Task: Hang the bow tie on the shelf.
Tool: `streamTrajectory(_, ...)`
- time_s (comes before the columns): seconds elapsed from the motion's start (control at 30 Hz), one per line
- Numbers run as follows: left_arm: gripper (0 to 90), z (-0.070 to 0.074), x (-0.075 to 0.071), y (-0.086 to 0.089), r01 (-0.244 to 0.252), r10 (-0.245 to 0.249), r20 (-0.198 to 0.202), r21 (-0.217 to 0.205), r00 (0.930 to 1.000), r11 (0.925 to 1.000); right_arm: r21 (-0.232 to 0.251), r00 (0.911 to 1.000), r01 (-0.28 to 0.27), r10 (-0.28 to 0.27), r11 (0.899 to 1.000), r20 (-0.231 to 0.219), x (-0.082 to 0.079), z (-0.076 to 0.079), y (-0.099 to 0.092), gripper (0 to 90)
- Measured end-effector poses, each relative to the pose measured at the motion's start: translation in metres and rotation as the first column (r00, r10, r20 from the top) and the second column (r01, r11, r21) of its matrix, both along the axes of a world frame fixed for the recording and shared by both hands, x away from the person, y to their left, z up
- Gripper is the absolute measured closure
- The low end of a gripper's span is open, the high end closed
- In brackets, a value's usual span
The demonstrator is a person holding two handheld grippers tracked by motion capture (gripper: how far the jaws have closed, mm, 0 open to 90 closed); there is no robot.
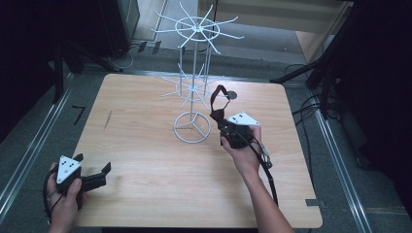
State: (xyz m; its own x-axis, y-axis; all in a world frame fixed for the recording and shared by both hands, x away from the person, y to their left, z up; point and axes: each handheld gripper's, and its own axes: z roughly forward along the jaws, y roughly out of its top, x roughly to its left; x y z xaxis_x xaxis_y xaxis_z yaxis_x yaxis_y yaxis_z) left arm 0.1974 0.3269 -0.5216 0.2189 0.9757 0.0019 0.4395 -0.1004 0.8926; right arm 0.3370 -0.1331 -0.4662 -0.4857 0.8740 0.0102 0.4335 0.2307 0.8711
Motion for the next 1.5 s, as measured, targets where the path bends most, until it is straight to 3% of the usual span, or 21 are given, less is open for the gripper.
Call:
streamTrajectory(0.8,0.5,0.0,0.0,0.0,0.001,-0.001,-0.003,0.0,1.0,1.0,-0.057,0.9981,0.0,-0.004,0.998,-0.061,0.012,-0.034,0.006,73.5)
streamTrajectory(1.17,0.5,0.0,0.0,0.0,0.002,-0.002,-0.003,-0.002,1.0,1.0,-0.043,0.9968,0.014,-0.017,0.999,-0.078,0.015,-0.04,0.003,70.8)
streamTrajectory(1.3,0.5,0.0,0.0,0.0,0.001,-0.001,-0.002,-0.002,1.0,1.0,-0.03,0.997,0.006,-0.008,1.0,-0.076,0.016,-0.039,0.002,62.8)
streamTrajectory(1.47,0.5,0.0,0.0,0.0,0.002,-0.002,-0.001,-0.001,1.0,1.0,-0.028,0.998,-0.002,0.001,1.0,-0.063,0.015,-0.038,0.003,35.9)
streamTrajectory(1.5,0.5,0.0,0.0,0.0,0.002,-0.002,-0.002,-0.001,1.0,1.0,-0.028,0.998,-0.002,0.001,1.0,-0.063,0.015,-0.038,0.003,35.9)
